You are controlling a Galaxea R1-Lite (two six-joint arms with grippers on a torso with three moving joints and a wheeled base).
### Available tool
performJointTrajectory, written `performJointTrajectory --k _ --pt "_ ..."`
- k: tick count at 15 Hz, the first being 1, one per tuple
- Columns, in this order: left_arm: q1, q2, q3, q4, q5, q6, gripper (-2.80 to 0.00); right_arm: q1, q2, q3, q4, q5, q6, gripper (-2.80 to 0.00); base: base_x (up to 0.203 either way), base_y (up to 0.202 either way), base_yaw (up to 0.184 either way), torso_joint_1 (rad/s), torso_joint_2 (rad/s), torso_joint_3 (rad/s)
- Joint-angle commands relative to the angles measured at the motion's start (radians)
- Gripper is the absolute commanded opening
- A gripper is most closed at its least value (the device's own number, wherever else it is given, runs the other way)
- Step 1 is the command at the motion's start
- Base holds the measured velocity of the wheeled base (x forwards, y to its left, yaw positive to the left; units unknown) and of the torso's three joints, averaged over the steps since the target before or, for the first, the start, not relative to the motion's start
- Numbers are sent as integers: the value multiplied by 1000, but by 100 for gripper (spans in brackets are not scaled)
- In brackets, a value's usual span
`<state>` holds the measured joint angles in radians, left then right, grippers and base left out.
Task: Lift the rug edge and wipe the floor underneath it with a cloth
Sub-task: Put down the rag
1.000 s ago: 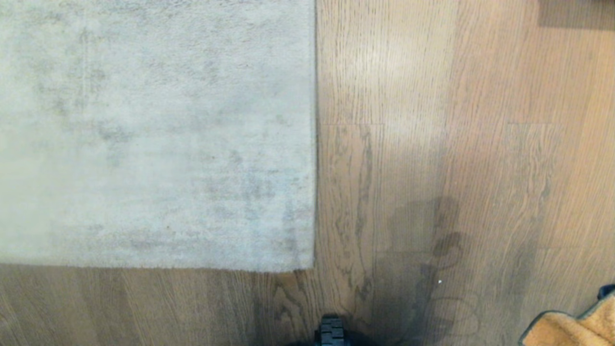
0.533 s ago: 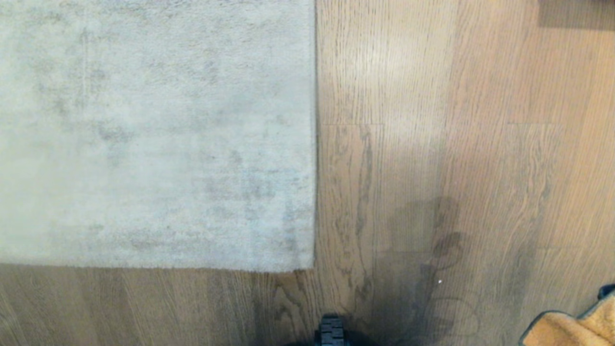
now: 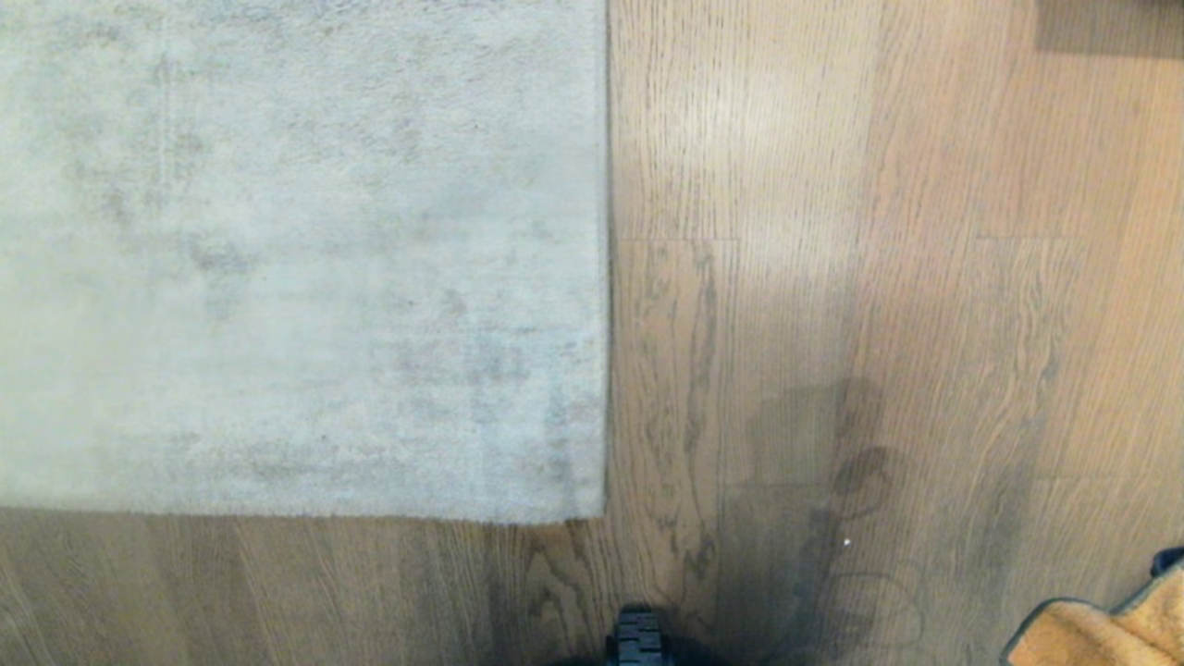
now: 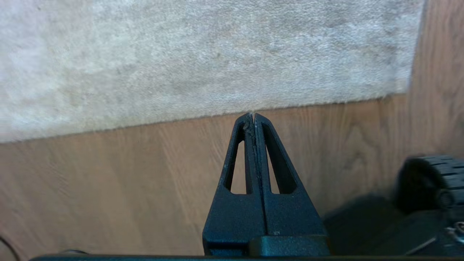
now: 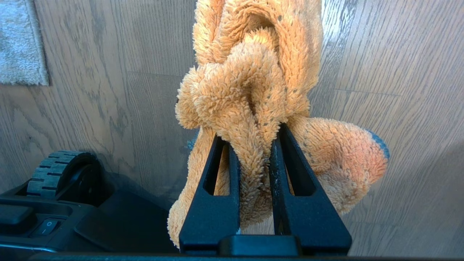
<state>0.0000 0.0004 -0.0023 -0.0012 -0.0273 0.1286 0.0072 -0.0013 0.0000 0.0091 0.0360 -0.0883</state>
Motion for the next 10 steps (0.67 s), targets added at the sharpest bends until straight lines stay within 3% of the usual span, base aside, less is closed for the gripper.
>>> performJointTrajectory --k 1,10 --pt "0 0 1 -3 3 5 -280 0 1 0 0 1 -1 -280 0 0 0 0 0 0" --pt "-1 0 1 -3 4 6 -280 0 1 0 0 1 -1 -280 0 0 0 0 0 0"
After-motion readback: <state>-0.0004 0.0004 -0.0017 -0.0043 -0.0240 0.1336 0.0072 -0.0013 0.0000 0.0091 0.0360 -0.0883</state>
